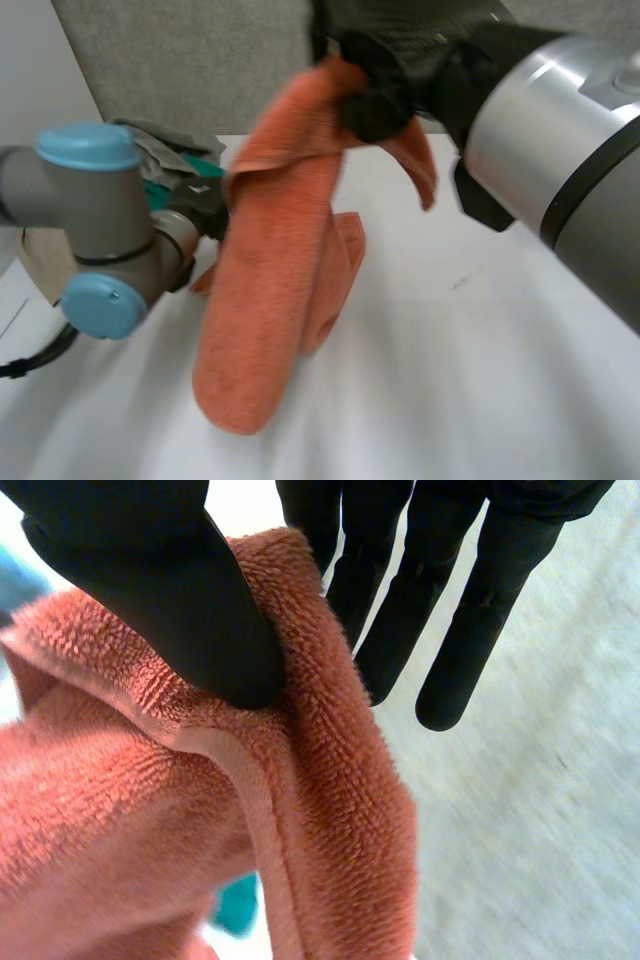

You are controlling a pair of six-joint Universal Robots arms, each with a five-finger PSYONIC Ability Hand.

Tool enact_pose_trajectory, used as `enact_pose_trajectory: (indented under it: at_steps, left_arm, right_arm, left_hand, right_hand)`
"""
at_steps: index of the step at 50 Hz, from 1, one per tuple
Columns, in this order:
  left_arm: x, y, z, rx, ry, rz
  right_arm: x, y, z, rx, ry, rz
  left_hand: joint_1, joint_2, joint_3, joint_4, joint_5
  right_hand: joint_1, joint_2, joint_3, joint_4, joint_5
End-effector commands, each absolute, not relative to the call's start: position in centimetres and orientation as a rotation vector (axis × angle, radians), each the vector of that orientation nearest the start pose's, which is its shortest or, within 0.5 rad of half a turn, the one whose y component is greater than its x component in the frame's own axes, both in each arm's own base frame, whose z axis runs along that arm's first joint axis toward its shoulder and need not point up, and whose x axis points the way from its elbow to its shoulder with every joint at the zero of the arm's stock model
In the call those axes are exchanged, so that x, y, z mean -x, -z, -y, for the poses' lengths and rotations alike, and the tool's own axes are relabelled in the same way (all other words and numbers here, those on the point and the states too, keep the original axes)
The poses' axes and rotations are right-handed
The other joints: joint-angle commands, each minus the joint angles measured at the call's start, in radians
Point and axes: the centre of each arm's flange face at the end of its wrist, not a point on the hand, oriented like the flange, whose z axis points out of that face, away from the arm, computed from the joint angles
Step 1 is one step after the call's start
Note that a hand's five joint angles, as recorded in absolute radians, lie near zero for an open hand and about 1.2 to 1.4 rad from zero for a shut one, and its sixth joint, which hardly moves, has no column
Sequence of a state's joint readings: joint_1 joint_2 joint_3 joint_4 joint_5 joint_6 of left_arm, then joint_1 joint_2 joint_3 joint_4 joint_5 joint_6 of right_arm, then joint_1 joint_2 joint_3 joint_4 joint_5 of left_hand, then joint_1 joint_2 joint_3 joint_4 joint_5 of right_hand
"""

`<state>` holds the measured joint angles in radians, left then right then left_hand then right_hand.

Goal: Fold the laundry.

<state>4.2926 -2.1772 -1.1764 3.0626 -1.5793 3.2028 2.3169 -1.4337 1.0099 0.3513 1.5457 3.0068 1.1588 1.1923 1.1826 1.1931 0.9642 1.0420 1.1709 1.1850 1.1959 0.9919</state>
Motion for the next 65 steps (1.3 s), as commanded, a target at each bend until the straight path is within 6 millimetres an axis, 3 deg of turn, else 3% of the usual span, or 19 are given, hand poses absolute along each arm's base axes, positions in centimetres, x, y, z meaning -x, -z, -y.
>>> enact_pose_trajectory:
  at_steps: [1,4,8,15,20,23,27,31,32,36,39,41,45,50,55,58,59,63,65]
  left_arm:
    - [23.4,-28.5,30.7,-0.467,2.172,-2.324]
    - [22.8,-31.3,28.3,-0.586,2.259,-2.192]
    - [23.1,-32.2,25.8,-0.752,2.287,-2.121]
    - [24.8,-26.6,25.7,-0.969,1.985,-2.236]
    - [26.1,-21.4,29.2,-1.005,1.739,-2.256]
    - [26.7,-20.6,30.9,-0.984,1.699,-2.237]
    - [28.2,-24.3,33.3,-0.896,1.862,-2.112]
    - [29.3,-31.2,34.5,-0.776,2.204,-1.906]
    - [29.5,-34.3,34.6,-0.701,2.363,-1.786]
    - [29.3,-40.8,34.0,-0.531,2.663,-1.479]
    - [28.9,-43.4,33.7,-0.448,2.758,-1.307]
    - [28.5,-43.5,33.8,-0.443,2.732,-1.298]
    - [27.5,-41.3,33.8,-0.498,2.576,-1.459]
    - [27.1,-35.7,33.0,-0.628,2.346,-1.752]
    - [27.3,-28.0,30.6,-0.823,2.112,-2.014]
    - [27.3,-25.0,29.7,-0.896,2.037,-2.084]
    - [27.3,-22.6,29.5,-0.94,1.967,-2.135]
    - [26.6,-17.3,30.0,-1.007,1.806,-2.198]
    - [26.2,-15.9,30.3,-1.012,1.756,-2.212]
  right_arm:
    - [-27.9,-35.1,23.0,0.891,1.981,-1.987]
    - [-27.0,-33.1,25.3,0.928,1.976,-2.07]
    - [-26.4,-28.6,28.1,0.989,1.884,-2.207]
    - [-27.5,-22.6,28.7,1.106,1.686,-2.318]
    - [-28.9,-19.6,29.7,1.179,1.671,-2.316]
    - [-29.6,-19.5,31.1,1.169,1.768,-2.281]
    - [-30.8,-21.1,34.4,1.126,2.048,-2.143]
    - [-32.2,-25.5,37.2,1.105,2.408,-1.866]
    - [-32.5,-27.5,37.7,1.082,2.527,-1.756]
    - [-33.1,-32.6,38.1,0.931,2.713,-1.488]
    - [-33.0,-34.8,38.1,0.84,2.766,-1.371]
    - [-32.9,-35.9,38.1,0.791,2.796,-1.296]
    - [-32.4,-35.9,38.3,0.795,2.801,-1.297]
    - [-31.7,-32.3,37.9,0.947,2.622,-1.499]
    - [-30.5,-25.8,35.8,1.152,2.288,-1.751]
    - [-29.8,-22.7,34.8,1.222,2.148,-1.854]
    - [-29.3,-20.6,34.2,1.265,2.057,-1.92]
    - [-28.2,-15.9,33.3,1.353,1.891,-2.055]
    - [-27.8,-15.1,33.1,1.379,1.861,-2.083]
  left_hand:
    - [0.237,0.204,0.214,0.203,0.258]
    - [0.237,0.204,0.214,0.203,0.258]
    - [0.237,0.204,0.214,0.203,0.258]
    - [0.237,0.204,0.214,0.203,0.258]
    - [0.237,0.204,0.214,0.203,0.258]
    - [0.237,0.204,0.214,0.203,0.258]
    - [0.237,0.204,0.214,0.203,0.258]
    - [0.237,0.204,0.214,0.203,0.258]
    - [0.237,0.204,0.214,0.203,0.258]
    - [0.237,0.204,0.214,0.203,0.258]
    - [0.237,0.204,0.214,0.203,0.258]
    - [0.237,0.204,0.214,0.203,0.258]
    - [0.237,0.204,0.214,0.203,0.258]
    - [0.237,0.204,0.214,0.203,0.258]
    - [0.237,0.204,0.214,0.203,0.258]
    - [0.237,0.204,0.214,0.203,0.258]
    - [0.237,0.204,0.214,0.203,0.258]
    - [0.237,0.204,0.214,0.203,0.258]
    - [0.209,0.175,0.185,0.174,0.229]
  right_hand:
    - [0.354,0.225,0.211,0.2,0.23]
    - [0.354,0.225,0.211,0.2,0.23]
    - [0.354,0.225,0.211,0.2,0.23]
    - [0.354,0.225,0.211,0.2,0.23]
    - [0.354,0.225,0.211,0.2,0.23]
    - [0.354,0.225,0.211,0.2,0.23]
    - [0.354,0.225,0.211,0.2,0.23]
    - [0.354,0.225,0.211,0.2,0.23]
    - [0.354,0.225,0.211,0.2,0.23]
    - [0.354,0.225,0.211,0.2,0.23]
    - [0.354,0.225,0.211,0.2,0.23]
    - [0.354,0.225,0.211,0.2,0.23]
    - [0.354,0.225,0.211,0.2,0.23]
    - [0.354,0.225,0.211,0.2,0.23]
    - [0.354,0.225,0.211,0.2,0.23]
    - [0.354,0.225,0.211,0.2,0.23]
    - [0.354,0.225,0.211,0.2,0.23]
    - [0.354,0.225,0.211,0.2,0.23]
    - [0.354,0.225,0.211,0.2,0.23]
